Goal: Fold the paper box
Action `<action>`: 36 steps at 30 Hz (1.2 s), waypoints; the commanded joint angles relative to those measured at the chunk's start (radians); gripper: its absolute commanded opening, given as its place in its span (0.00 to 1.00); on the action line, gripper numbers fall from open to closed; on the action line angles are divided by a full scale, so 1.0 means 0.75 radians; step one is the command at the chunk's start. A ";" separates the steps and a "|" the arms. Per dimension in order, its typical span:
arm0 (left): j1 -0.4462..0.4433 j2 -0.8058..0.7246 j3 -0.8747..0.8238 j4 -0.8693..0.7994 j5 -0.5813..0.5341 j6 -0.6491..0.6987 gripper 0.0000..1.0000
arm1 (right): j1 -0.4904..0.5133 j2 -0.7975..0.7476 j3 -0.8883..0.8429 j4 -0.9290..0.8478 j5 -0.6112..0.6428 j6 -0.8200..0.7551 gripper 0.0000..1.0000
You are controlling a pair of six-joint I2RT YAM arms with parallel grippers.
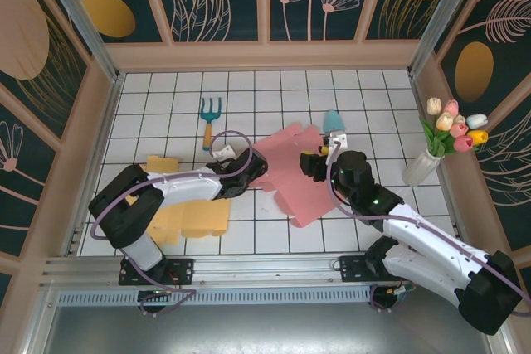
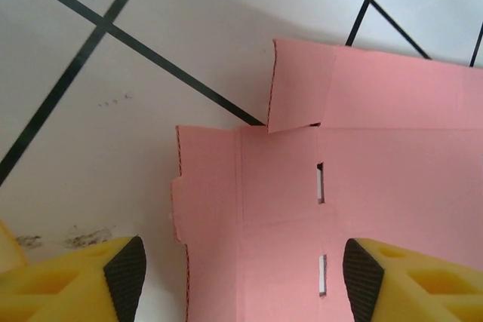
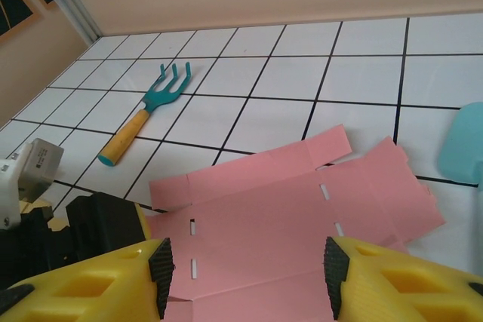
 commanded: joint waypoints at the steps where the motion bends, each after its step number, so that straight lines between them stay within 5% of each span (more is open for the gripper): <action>1: -0.007 0.030 -0.015 0.049 0.016 -0.027 0.70 | -0.004 -0.005 -0.018 0.051 0.007 0.019 0.59; 8: -0.007 0.021 -0.045 0.147 -0.047 0.083 0.53 | -0.005 -0.003 -0.023 0.061 0.032 0.021 0.60; 15: -0.006 -0.045 -0.123 0.495 -0.069 0.491 0.00 | -0.006 0.029 0.024 0.060 -0.035 -0.085 0.70; 20: -0.005 -0.200 -0.199 0.806 -0.072 1.015 0.00 | -0.008 0.099 0.115 0.076 -0.045 -0.273 0.76; 24: -0.005 -0.336 -0.264 1.035 -0.025 1.449 0.00 | -0.020 0.221 0.299 0.051 -0.184 -0.678 0.77; 32: -0.005 -0.486 -0.545 1.606 0.063 1.973 0.00 | -0.035 0.548 0.993 -0.704 -0.276 -1.422 0.73; 36: -0.005 -0.454 -0.607 1.696 0.194 2.151 0.00 | -0.138 0.521 1.024 -0.816 -0.501 -1.802 0.65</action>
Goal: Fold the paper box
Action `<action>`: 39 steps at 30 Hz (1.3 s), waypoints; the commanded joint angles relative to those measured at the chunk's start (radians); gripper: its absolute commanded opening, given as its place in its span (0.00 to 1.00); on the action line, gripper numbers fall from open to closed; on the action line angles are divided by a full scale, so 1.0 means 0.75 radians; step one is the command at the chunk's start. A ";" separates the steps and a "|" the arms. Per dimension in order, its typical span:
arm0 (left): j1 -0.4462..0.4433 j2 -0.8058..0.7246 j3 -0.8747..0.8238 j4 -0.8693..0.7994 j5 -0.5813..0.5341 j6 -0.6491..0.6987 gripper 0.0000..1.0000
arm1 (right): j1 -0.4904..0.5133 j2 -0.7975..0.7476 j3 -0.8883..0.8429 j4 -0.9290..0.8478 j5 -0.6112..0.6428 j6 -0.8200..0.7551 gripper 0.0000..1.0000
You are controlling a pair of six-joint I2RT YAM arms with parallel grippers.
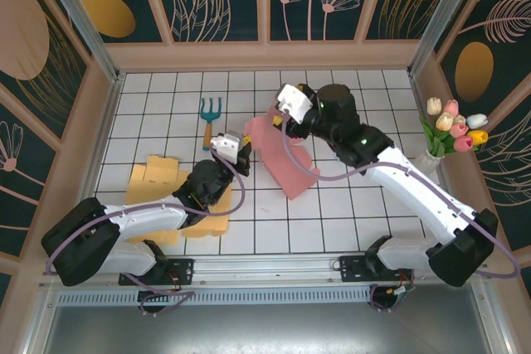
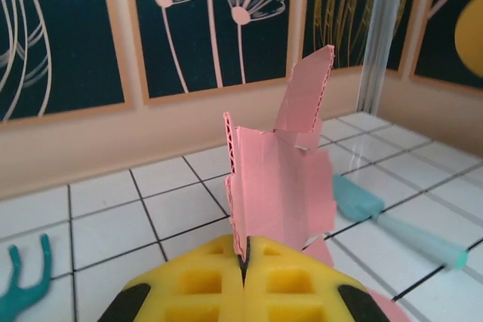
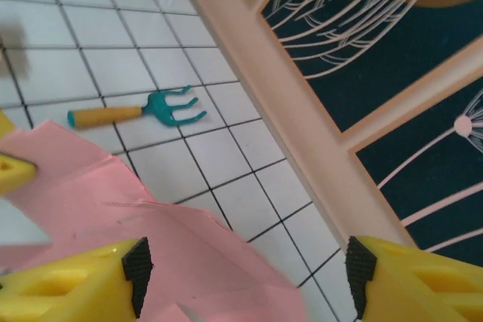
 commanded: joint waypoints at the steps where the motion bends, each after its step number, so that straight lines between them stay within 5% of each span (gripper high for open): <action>1: -0.005 0.020 -0.015 0.185 0.141 0.258 0.00 | -0.107 -0.039 -0.008 -0.238 -0.242 -0.453 0.60; 14: -0.005 -0.006 -0.126 0.306 0.223 0.343 0.00 | -0.507 -0.037 -0.203 -0.111 -0.549 -0.718 0.54; 28: -0.005 -0.130 -0.191 0.356 0.300 0.308 0.00 | -0.542 0.023 -0.327 -0.021 -0.666 -0.757 0.41; 39: -0.005 -0.124 -0.181 0.327 0.319 0.311 0.00 | -0.542 0.017 -0.282 -0.054 -0.652 -0.763 0.43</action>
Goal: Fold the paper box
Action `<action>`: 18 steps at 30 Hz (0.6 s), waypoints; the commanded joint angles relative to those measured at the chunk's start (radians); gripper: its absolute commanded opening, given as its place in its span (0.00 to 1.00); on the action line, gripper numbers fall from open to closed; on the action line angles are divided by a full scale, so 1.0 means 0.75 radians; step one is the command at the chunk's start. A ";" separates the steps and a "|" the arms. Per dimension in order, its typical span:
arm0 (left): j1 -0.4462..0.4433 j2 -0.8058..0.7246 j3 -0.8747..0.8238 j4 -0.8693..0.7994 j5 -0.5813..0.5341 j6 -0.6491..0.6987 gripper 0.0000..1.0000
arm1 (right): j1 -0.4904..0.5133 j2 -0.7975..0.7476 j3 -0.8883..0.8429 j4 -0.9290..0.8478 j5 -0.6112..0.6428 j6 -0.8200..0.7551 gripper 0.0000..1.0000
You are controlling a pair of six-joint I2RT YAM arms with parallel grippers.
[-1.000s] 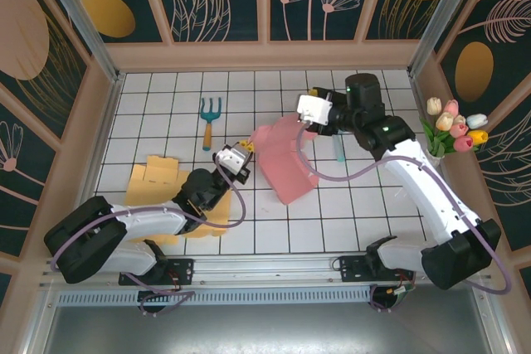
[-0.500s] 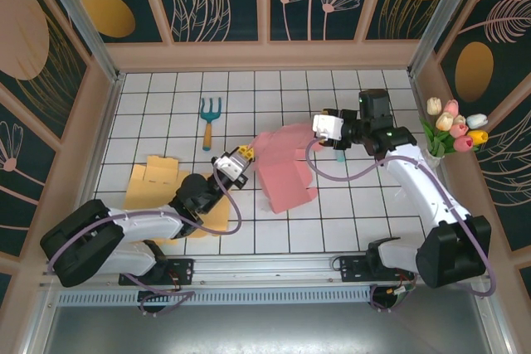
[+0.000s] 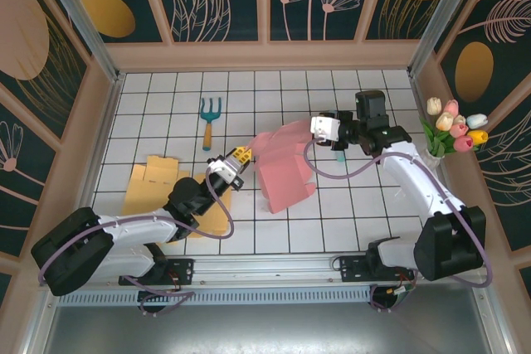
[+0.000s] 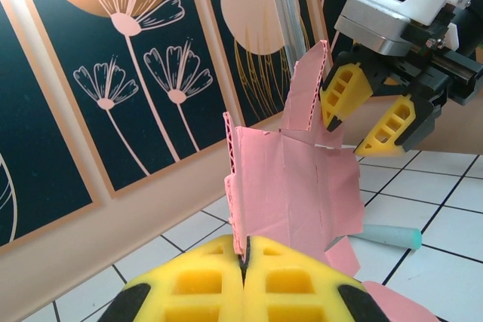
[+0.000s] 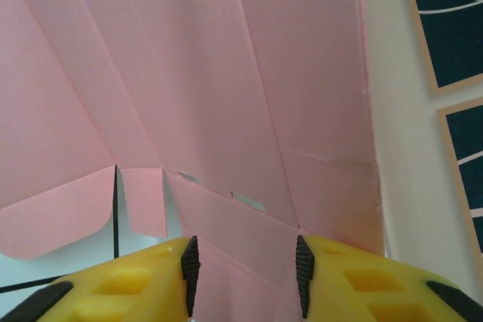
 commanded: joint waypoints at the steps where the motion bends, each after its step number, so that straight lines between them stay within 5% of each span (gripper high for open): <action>1: -0.005 0.008 0.005 0.044 0.020 -0.003 0.00 | -0.006 -0.037 0.042 0.011 -0.057 -0.026 0.43; 18: -0.006 0.023 0.018 0.031 0.052 -0.012 0.00 | -0.007 -0.009 0.094 -0.014 -0.034 -0.041 0.47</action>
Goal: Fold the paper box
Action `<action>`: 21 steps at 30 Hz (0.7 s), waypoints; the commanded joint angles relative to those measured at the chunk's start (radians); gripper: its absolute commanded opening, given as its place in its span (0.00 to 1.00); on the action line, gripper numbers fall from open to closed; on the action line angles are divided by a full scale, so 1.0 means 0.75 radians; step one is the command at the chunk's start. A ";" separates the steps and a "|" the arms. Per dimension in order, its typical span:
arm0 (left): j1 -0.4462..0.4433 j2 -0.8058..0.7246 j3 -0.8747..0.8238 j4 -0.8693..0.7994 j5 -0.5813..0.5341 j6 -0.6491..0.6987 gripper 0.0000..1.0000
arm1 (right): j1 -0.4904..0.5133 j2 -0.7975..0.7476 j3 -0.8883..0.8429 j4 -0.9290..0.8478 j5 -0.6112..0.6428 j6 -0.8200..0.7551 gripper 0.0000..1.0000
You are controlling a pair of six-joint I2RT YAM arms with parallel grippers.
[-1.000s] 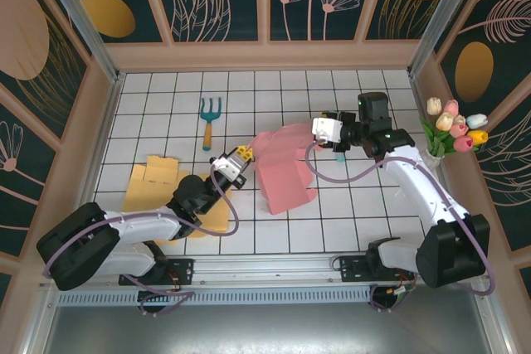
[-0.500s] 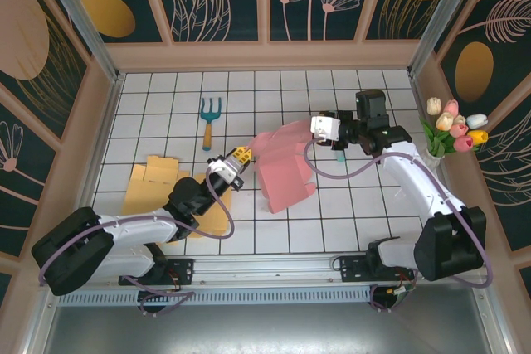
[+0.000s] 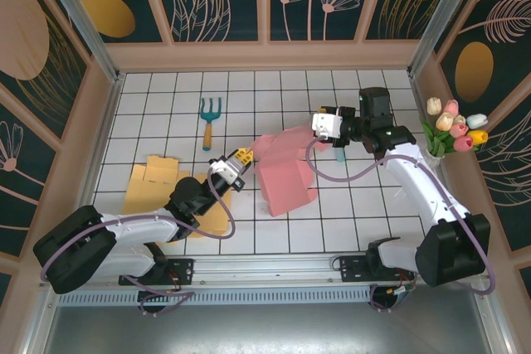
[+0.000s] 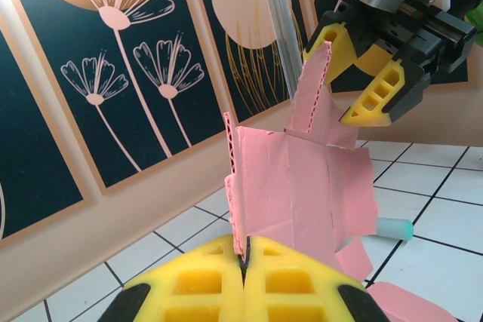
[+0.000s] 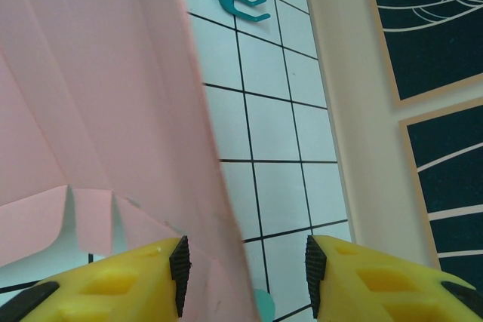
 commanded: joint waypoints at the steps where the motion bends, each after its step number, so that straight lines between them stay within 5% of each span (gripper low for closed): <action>1: -0.005 -0.001 0.018 0.030 0.027 -0.013 0.00 | -0.007 0.036 0.061 -0.031 -0.033 -0.038 0.47; 15: -0.005 -0.005 0.014 0.034 0.034 -0.016 0.00 | -0.006 0.087 0.123 -0.187 -0.070 -0.036 0.36; 21: -0.005 -0.005 0.015 0.035 0.049 -0.026 0.00 | 0.000 0.093 0.132 -0.211 -0.067 -0.023 0.17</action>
